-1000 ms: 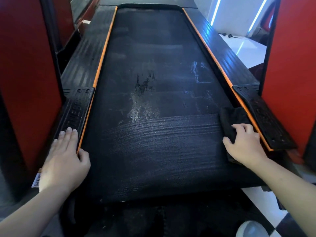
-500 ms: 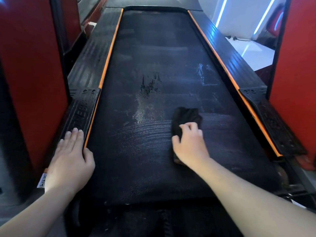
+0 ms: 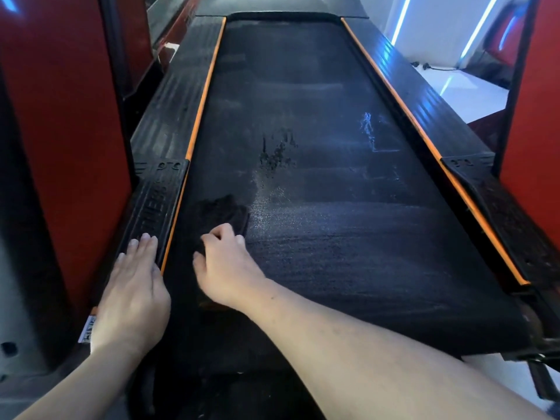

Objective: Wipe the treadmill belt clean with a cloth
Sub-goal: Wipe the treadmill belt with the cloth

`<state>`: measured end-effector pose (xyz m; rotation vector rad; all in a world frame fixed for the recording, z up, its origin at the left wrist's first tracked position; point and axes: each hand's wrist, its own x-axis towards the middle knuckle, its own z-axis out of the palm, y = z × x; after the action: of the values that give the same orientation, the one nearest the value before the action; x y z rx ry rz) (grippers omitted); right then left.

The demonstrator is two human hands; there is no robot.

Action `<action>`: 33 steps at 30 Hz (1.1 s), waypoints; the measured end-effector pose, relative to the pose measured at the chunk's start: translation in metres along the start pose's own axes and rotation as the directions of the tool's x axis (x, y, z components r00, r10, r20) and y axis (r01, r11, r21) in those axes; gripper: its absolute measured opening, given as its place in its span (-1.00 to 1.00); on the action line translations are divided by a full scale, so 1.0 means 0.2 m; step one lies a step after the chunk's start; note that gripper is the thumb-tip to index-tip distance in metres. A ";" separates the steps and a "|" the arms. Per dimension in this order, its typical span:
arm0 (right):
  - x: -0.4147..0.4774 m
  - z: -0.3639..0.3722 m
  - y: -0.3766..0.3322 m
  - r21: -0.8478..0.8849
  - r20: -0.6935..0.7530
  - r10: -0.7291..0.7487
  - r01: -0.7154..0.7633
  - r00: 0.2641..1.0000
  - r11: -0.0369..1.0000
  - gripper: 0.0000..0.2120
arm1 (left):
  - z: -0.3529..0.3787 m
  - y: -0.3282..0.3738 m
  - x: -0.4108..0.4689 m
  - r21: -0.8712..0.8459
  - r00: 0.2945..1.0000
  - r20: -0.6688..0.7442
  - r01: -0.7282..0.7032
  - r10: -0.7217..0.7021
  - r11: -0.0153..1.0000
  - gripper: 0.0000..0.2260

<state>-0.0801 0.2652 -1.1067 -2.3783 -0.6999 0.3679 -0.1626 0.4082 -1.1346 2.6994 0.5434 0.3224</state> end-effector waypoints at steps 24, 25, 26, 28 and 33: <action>-0.23 -0.30 0.46 -0.242 -0.174 0.025 -0.068 0.984 0.968 -0.56 | 0.02 0.01 0.00 0.118 1.000 0.003 -0.017 0.016 0.993 -0.37; -0.26 -0.35 0.51 -0.240 -0.196 0.049 -0.096 0.979 0.966 -0.56 | 0.02 0.01 0.00 0.123 1.000 0.007 -0.017 0.016 0.992 -0.37; -0.29 -0.39 0.57 -0.244 -0.217 0.068 -0.122 0.974 0.962 -0.57 | 0.03 0.00 0.01 0.126 1.000 0.014 -0.018 0.016 0.992 -0.36; -0.33 -0.47 0.68 -0.264 -0.256 0.104 -0.173 0.961 0.949 -0.57 | 0.03 -0.01 0.01 0.129 1.000 0.014 -0.019 0.017 0.992 -0.37; -0.45 -0.65 0.91 -0.307 -0.334 0.204 -0.311 0.920 0.899 -0.58 | 0.04 -0.01 0.01 0.133 1.000 -0.002 -0.023 0.023 0.991 -0.37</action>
<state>-0.0276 0.0298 -1.1154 -2.8029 -0.3256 -0.0152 -0.1595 0.4086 -1.1416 2.8357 0.5532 0.3080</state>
